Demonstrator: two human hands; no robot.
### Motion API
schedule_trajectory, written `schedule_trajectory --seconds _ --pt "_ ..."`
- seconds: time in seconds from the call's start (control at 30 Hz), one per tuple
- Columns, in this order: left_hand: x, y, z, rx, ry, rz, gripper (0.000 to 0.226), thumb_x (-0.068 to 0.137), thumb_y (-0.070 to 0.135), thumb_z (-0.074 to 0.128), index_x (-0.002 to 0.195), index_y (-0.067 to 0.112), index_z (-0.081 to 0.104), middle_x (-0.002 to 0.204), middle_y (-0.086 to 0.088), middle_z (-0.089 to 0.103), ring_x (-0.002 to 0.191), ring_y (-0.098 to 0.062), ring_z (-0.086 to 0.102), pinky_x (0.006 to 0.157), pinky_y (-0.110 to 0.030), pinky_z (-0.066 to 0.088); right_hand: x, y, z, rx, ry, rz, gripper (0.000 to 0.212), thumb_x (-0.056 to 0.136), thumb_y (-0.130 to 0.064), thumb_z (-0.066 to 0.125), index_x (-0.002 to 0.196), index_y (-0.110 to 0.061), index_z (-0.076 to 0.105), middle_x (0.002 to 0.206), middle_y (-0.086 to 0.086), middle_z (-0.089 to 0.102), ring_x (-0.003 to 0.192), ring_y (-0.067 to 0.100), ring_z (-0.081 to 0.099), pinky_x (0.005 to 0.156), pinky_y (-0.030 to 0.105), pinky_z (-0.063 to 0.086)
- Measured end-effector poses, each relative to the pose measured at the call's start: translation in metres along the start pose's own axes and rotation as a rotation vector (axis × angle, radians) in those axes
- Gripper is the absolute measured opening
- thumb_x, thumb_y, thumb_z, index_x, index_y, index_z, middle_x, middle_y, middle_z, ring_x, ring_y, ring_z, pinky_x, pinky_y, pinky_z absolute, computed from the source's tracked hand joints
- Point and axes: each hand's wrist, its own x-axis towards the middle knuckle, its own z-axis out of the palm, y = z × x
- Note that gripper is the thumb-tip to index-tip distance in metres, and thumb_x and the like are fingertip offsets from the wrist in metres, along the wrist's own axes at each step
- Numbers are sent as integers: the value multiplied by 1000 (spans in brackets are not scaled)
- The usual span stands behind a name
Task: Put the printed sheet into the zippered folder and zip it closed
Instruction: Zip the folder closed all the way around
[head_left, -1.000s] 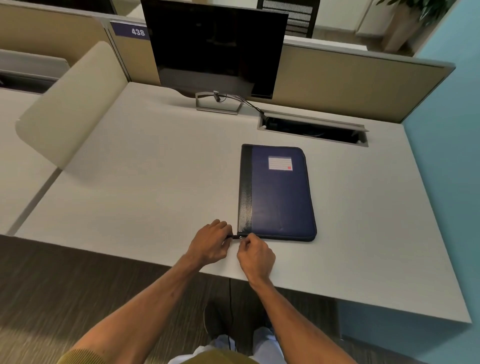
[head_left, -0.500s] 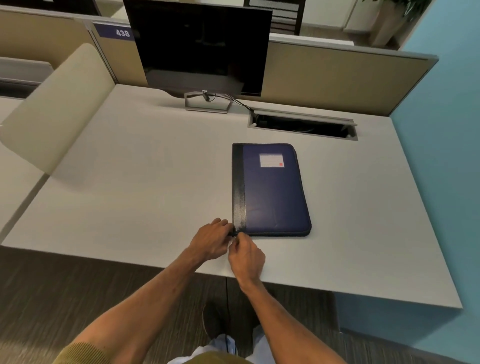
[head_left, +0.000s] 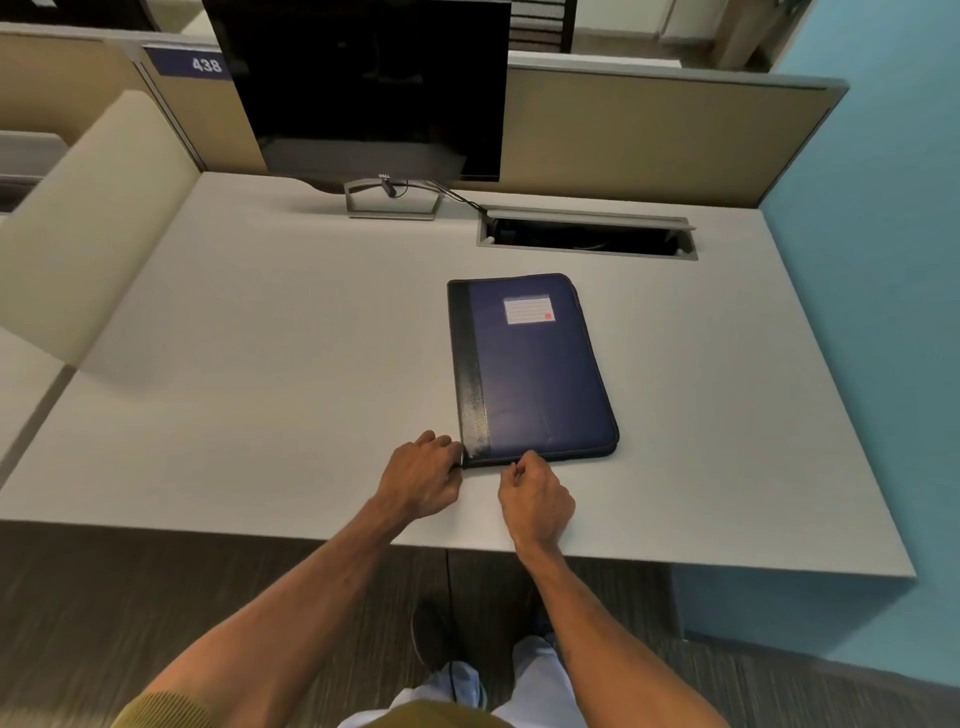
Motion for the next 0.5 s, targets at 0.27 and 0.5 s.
schedule_trajectory --seconds 0.27,0.5 --pt "4 4 3 -10 17 -33 39 90 42 52 124 22 57 124 1 61 107 -20 57 83 -35 56 -5 -3 0 89 57 47 15 104 -33 62 99 -19 65 84 -3 69 71 13 65 64 31 58" --pt "16 15 9 0 -42 47 81 104 52 53 169 35 7 178 -7 3 149 -32 40 106 -43 57 -8 -7 6 121 84 95 19 106 -38 59 105 -20 66 93 -3 71 78 12 66 71 31 60"
